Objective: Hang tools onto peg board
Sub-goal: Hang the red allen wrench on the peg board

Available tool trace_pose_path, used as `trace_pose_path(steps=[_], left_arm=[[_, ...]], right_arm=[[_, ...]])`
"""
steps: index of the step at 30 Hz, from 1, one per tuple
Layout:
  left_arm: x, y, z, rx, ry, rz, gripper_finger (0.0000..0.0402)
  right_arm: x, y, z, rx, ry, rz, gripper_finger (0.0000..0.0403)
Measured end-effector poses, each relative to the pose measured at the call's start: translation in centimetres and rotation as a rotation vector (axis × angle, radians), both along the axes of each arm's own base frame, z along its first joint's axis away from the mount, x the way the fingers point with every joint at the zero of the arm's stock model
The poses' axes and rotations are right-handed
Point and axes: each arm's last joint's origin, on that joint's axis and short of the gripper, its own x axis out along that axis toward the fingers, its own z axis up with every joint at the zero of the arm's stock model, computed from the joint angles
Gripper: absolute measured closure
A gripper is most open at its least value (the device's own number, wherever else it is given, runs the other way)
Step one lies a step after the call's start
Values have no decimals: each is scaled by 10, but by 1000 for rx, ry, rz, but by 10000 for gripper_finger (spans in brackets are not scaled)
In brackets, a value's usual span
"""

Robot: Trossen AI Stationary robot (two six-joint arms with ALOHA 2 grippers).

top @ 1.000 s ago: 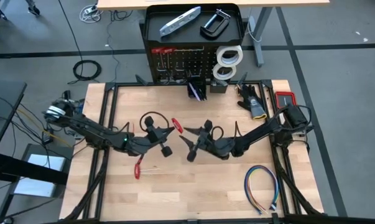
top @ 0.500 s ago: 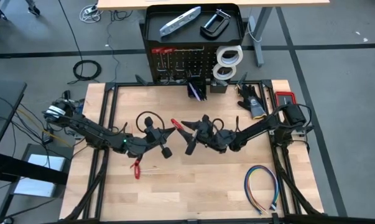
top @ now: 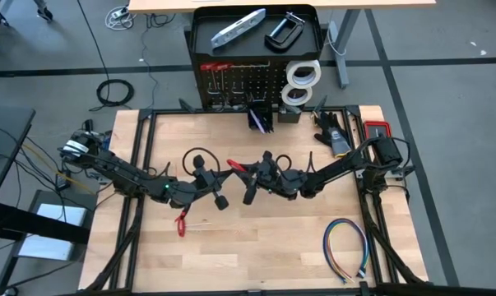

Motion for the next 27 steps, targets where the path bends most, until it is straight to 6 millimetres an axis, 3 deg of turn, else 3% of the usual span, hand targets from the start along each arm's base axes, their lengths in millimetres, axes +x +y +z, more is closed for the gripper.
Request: trace_pose_path(steps=[6,12,20,27], left_arm=[[0,-1,0,-5,12,-49,392],[-10,0,11,-40,34,-133,338],[-31,2,36,-114,15,-376,272],[-27,0,30,-118,37,-397,250]], right_arm=[[-1,3,3,-56,29,22,334],[-14,5,27,-96,95,58,334],[-35,9,43,-78,285,248,334],[-30,17,46,-79,327,444,334]])
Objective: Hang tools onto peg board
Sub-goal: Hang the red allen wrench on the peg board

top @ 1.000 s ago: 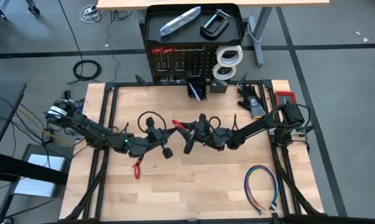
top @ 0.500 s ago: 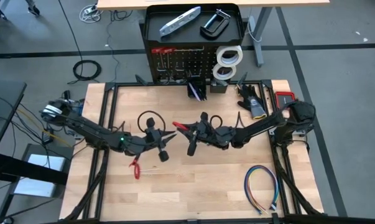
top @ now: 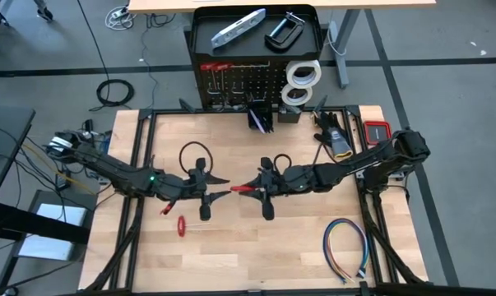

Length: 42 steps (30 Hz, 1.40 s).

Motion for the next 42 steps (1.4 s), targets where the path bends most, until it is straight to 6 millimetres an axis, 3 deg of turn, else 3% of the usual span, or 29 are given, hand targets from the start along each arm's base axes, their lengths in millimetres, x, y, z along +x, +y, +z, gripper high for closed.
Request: trace_pose_path(steps=[4,11,21,25,31,35,42], left_arm=[[6,-4,-3,-18,-19,-73,240],[13,-9,-11,-17,-2,-163,238],[15,-10,-7,-28,-58,-170,240],[15,-10,-6,-49,-67,-149,269],[15,-9,-6,-37,-69,-121,358],[15,-8,-6,-20,-70,-87,358],[15,-8,-5,-12,-82,-79,358]], right_arm=[[7,0,-9,-28,109,6,334],[13,3,-6,-22,98,57,334],[14,4,-4,-27,78,87,334],[14,5,-4,-24,76,100,334],[14,5,-3,-54,69,110,334],[14,5,-3,-58,69,108,332],[14,5,-2,-44,61,104,289]])
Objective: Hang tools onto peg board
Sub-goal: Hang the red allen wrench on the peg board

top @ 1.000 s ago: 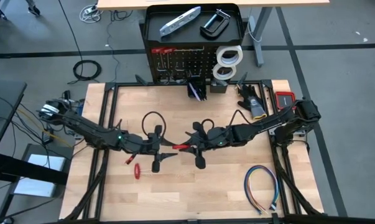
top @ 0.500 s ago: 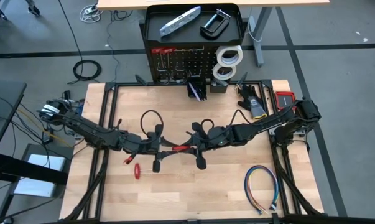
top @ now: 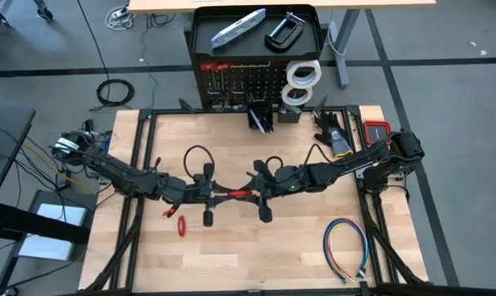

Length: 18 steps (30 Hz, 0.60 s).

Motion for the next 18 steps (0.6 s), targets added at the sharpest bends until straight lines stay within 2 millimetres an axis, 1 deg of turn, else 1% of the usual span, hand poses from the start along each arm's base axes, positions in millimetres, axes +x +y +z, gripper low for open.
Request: trace_pose_path(steps=[4,9,14,18], left_arm=[[-2,1,4,-6,-16,1,358],[-9,1,15,-23,-65,6,358],[-16,0,24,-37,-98,0,358],[-25,1,34,-45,-140,64,358]], right_arm=[[0,0,1,-3,-9,-3,286],[-1,3,-1,-39,9,-33,279],[-2,6,-1,-73,9,-87,252],[-3,7,-1,-145,0,-170,230]])
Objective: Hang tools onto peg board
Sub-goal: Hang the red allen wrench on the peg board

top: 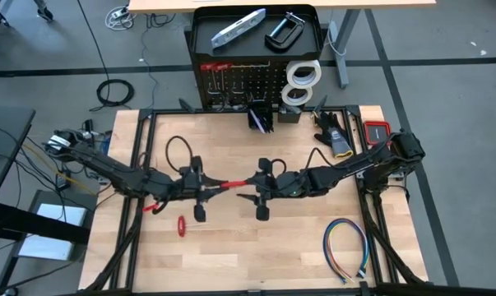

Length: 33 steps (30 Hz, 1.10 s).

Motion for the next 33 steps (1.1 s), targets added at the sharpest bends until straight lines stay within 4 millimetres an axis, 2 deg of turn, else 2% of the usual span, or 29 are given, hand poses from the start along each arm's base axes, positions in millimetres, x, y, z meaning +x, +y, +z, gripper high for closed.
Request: trace_pose_path(steps=[4,11,16,20,25,33], left_arm=[[-6,5,10,-26,-65,99,358],[-3,10,11,-64,-96,214,358],[-4,11,10,-74,-82,263,358],[-4,12,10,-105,-89,275,358],[-4,11,9,-125,-92,273,358],[-4,11,9,-132,-90,250,358]], right_arm=[[3,-2,0,-31,-60,-143,223],[24,1,-34,-85,-91,-197,230],[25,-1,-35,-106,-125,-348,241],[25,-1,-34,-97,-136,-358,256],[25,-1,-34,-94,-139,-353,290],[27,-1,-34,-53,-144,-291,385]])
